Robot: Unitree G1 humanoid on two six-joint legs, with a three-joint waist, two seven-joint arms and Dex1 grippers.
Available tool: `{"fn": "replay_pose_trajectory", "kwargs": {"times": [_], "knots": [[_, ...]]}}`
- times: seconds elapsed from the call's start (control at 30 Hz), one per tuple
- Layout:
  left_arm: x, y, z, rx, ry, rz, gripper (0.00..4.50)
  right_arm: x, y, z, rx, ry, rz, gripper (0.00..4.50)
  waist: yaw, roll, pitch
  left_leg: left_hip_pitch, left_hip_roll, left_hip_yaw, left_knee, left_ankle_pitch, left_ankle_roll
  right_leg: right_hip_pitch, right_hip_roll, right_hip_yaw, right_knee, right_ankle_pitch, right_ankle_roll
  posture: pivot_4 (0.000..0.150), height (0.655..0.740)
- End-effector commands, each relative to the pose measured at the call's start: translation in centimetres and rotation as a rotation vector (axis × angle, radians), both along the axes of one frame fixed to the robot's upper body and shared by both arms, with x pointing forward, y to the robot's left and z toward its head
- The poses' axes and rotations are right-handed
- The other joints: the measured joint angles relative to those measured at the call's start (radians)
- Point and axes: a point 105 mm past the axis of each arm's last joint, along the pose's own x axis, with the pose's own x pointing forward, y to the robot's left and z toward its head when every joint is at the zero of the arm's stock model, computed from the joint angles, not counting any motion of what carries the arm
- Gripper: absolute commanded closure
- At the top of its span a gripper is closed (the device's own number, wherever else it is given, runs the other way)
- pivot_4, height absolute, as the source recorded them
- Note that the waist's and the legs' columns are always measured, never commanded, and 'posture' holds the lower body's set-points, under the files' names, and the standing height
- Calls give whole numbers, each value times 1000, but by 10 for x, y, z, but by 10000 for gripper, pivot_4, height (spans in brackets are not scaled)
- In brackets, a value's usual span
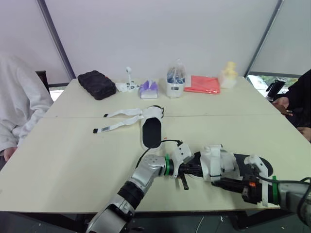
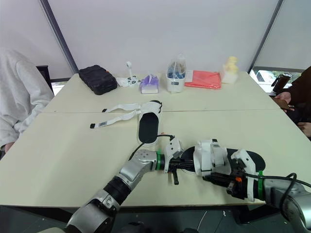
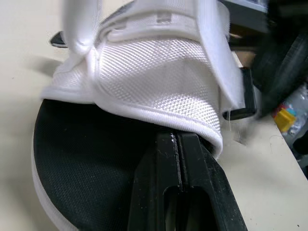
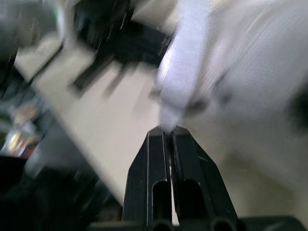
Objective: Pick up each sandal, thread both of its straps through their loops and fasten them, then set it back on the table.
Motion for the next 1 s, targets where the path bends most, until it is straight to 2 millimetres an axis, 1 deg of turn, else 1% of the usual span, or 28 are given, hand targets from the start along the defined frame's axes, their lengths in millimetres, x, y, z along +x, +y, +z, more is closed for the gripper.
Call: {"fn": "replay_pose_trajectory", "kwargs": {"times": [0.03,0.1,0.17,0.27,0.33,0.4,0.5,0.6,0.73,0.9,1.0], "knots": [[-5,13,-43,153,107,38,45000,-26,11,3,25,94,120,44638,1,1,0,0,0,0,0,0,0,0,0,0,0,0,0,1500,7400],[-5,12,-43,153,108,36,45000,-40,13,2,21,142,162,44638,-1,0,0,0,0,1,0,0,0,0,-1,0,0,0,0,1500,7400],[-5,12,-43,153,110,35,45000,-48,14,2,18,166,187,44638,0,0,0,0,0,1,0,-1,-1,1,-1,0,0,0,0,1500,7400],[-4,12,-43,153,113,36,45000,-53,14,7,12,167,212,44638,1,-1,0,0,0,-1,0,-3,-1,1,0,-2,-1,-1,2,1500,7400],[-4,13,-43,154,114,36,45000,-49,15,15,23,138,215,44638,1,0,0,0,0,-1,0,-3,2,0,-1,-2,-1,-1,3,1500,7400],[-3,13,-43,155,114,36,45000,-39,18,28,71,95,197,44638,0,-1,1,-1,0,0,0,-2,3,0,-1,-1,-1,-1,3,1500,7400],[-3,12,-42,155,111,28,45000,-15,26,54,202,14,148,44638,-2,-2,1,-1,0,0,0,-3,2,1,-1,-1,-2,-1,2,1500,7400],[-3,11,-42,155,110,26,45000,9,30,68,318,-41,57,44638,-1,-2,1,0,0,0,1,-4,0,2,-1,-1,-2,-1,1,1500,7400],[-3,11,-42,153,110,29,45000,35,25,76,420,-65,-78,44638,0,-2,1,-2,0,0,1,-4,1,0,-1,-1,-3,-1,1,1500,7400],[-2,11,-43,154,113,38,45000,63,12,79,484,-100,-239,44638,-4,-1,0,-2,0,0,1,-2,3,-1,-1,1,-2,-1,0,1500,7400],[-2,12,-43,154,113,41,45000,72,7,83,525,-109,-289,44638,-6,0,0,-2,0,1,1,-2,3,-1,-1,2,-2,0,-1,1500,7400]]}}
